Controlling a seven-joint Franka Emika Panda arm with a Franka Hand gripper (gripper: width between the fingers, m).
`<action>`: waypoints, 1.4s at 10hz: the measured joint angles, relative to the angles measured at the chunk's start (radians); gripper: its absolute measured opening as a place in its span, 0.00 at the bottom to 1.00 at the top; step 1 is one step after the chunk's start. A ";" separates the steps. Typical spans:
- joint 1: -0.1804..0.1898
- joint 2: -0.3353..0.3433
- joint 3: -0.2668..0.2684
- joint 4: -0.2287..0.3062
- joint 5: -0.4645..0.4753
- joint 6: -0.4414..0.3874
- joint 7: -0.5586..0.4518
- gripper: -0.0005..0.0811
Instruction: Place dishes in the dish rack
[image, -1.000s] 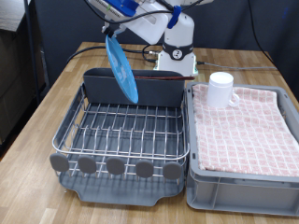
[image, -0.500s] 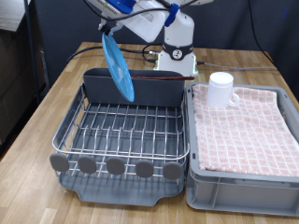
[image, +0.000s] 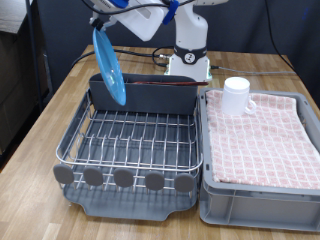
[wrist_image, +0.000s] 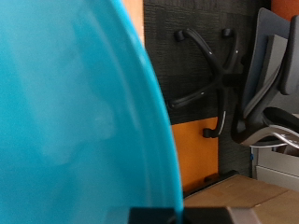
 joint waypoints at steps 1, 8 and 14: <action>-0.002 0.009 -0.010 0.011 -0.003 0.000 -0.009 0.03; -0.002 0.017 0.008 0.052 -0.048 -0.038 -0.016 0.03; -0.004 0.116 -0.020 0.048 -0.168 0.054 0.035 0.03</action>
